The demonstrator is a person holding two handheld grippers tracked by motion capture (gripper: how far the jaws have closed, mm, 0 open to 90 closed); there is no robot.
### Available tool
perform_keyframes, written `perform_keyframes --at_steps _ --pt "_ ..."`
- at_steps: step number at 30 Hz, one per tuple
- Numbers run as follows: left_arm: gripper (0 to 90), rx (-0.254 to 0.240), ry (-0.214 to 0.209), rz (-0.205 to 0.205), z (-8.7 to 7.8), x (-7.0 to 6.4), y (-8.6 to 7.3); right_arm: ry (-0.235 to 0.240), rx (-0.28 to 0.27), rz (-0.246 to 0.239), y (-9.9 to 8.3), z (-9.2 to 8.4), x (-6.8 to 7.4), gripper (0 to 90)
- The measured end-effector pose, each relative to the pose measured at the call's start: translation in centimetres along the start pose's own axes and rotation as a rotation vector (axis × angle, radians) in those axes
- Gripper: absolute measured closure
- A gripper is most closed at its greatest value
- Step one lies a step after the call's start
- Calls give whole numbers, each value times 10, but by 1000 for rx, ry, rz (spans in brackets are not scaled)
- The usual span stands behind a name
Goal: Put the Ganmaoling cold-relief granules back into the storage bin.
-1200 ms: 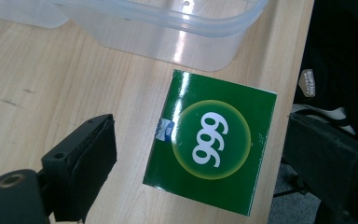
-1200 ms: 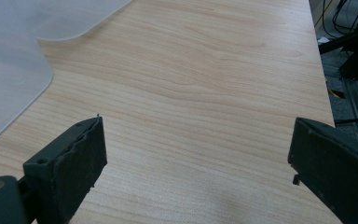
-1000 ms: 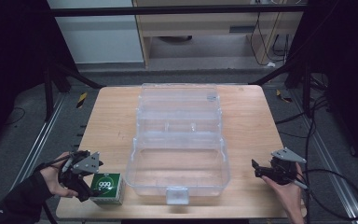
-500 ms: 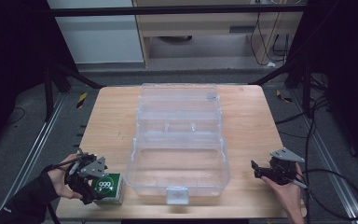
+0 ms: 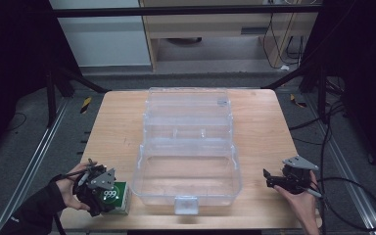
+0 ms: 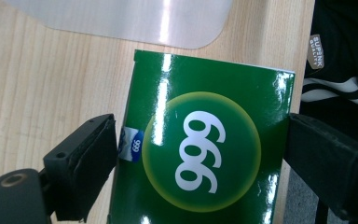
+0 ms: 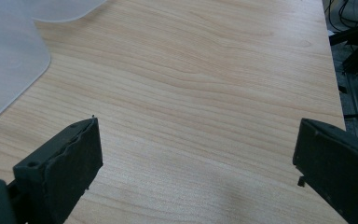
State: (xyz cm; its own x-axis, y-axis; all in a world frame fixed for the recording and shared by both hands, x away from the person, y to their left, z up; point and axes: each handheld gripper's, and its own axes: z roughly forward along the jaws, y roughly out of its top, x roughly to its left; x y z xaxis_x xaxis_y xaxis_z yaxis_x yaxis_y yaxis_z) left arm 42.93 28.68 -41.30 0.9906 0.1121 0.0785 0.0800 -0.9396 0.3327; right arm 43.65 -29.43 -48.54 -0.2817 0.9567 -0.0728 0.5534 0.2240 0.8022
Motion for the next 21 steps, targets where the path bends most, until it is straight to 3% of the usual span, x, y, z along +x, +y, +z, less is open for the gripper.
perform_keyframes --at_steps 21 --pt "92 38 -43 18 23 4 -3 8 15 -13 -1 3 1 13"
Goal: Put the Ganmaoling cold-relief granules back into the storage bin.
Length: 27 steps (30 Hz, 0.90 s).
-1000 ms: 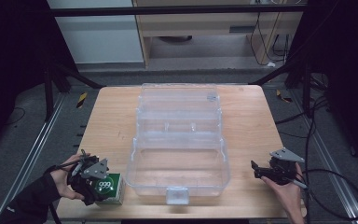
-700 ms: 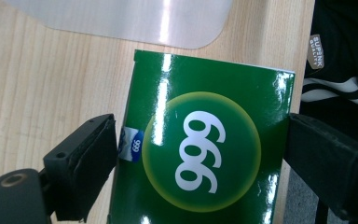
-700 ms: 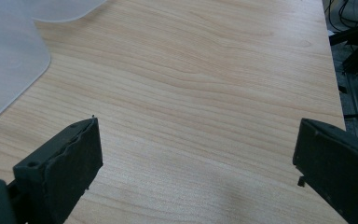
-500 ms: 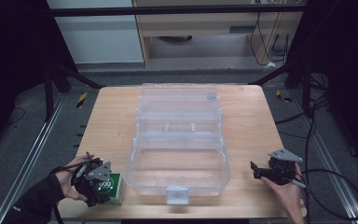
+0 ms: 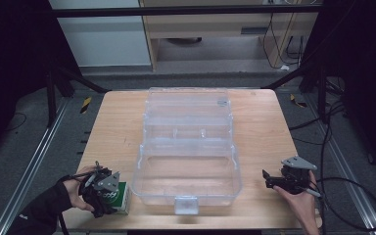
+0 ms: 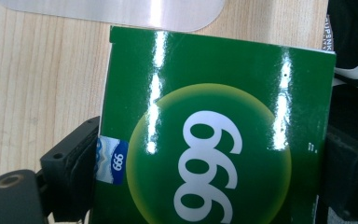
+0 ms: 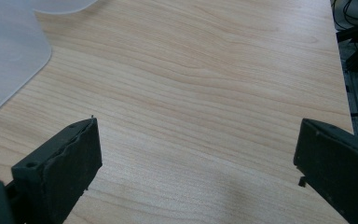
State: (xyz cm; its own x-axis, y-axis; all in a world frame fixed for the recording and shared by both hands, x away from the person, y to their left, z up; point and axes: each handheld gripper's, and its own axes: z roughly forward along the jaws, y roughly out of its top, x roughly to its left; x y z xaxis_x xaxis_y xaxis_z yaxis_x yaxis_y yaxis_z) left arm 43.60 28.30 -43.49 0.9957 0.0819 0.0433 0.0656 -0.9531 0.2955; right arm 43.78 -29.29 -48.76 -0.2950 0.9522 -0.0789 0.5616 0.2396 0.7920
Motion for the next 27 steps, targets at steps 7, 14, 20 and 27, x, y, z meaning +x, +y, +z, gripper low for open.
perform_keyframes --at_steps 7,14,20,27 --pt "136 -11 -6 8 -2 0 -1 2 4 1 0 0 0 13" --pt "149 -21 -13 7 -5 -2 -2 4 8 4 0 0 0 13" --pt "150 -47 4 -16 -21 -1 -2 6 10 4 0 0 0 14" --pt "151 -78 35 -24 -44 0 3 6 9 11 0 -1 0 15"
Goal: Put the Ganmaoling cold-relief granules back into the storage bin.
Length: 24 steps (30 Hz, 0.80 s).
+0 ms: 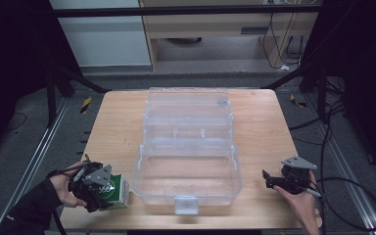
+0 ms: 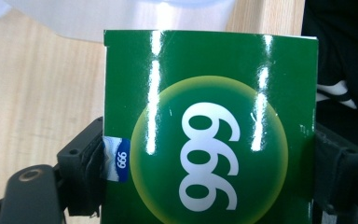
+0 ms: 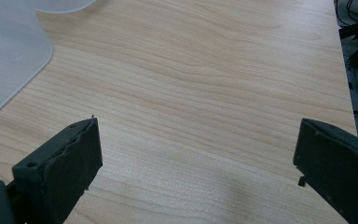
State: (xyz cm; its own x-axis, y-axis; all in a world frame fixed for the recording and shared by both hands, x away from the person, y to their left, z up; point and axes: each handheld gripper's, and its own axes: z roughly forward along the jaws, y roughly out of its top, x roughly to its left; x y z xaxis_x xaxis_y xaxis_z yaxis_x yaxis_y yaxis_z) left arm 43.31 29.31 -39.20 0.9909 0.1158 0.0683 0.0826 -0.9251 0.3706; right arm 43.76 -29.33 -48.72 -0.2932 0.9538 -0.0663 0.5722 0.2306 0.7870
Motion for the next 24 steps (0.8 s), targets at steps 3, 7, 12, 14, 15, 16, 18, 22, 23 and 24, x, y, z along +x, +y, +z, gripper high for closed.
perform_keyframes --at_steps 3,7,12,14,15,16,18,22,23,24 --pt "151 -8 8 0 -9 0 4 2 1 2 0 0 0 15" --pt "151 -18 17 1 -22 1 9 1 -1 1 0 0 0 16" --pt "151 -31 21 1 -33 1 14 3 1 2 0 0 0 16" --pt "151 -29 23 2 -35 2 15 3 1 2 0 0 0 16" --pt "151 -26 20 3 -39 2 17 2 0 1 0 0 0 16" --pt "151 -24 20 1 -41 2 18 3 -1 2 0 0 0 16" --pt "151 -23 23 4 -45 3 21 4 -1 2 0 0 0 16" --pt "151 -27 28 7 -52 5 27 4 -2 2 0 0 0 16" --pt "151 -27 29 8 -53 5 29 4 -2 2 0 0 0 16" --pt "151 -27 31 10 -55 5 31 4 -2 2 0 0 0 16"
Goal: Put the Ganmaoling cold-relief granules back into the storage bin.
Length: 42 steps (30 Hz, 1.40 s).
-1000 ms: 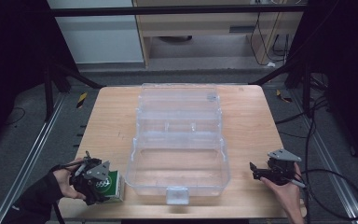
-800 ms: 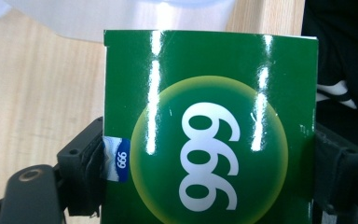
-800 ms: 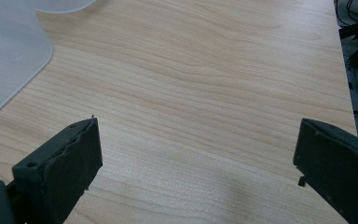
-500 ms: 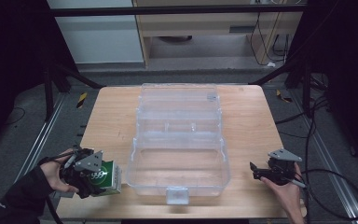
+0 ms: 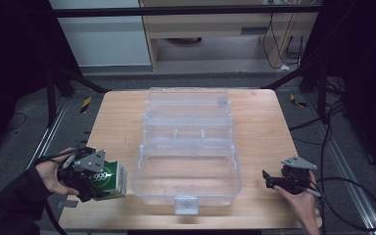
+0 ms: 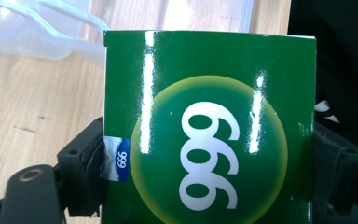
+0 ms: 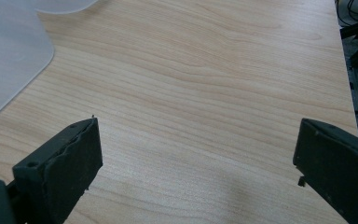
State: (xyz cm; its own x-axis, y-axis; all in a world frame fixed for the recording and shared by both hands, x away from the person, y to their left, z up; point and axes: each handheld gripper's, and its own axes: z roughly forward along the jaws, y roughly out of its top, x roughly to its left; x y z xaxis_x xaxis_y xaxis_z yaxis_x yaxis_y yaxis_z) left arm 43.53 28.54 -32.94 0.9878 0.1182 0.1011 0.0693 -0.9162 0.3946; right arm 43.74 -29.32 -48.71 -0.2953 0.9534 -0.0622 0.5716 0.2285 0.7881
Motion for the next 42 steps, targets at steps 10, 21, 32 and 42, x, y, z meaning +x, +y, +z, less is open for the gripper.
perform_keyframes --at_steps 10,21,32,42 --pt "151 -6 -2 16 -7 5 22 2 0 2 0 0 0 16" --pt "151 -19 3 35 -6 10 44 2 -2 1 0 0 0 16" --pt "151 -13 0 68 2 18 67 2 -1 0 0 0 0 16" --pt "151 -3 -7 97 12 23 84 2 -2 -2 0 0 -1 16"
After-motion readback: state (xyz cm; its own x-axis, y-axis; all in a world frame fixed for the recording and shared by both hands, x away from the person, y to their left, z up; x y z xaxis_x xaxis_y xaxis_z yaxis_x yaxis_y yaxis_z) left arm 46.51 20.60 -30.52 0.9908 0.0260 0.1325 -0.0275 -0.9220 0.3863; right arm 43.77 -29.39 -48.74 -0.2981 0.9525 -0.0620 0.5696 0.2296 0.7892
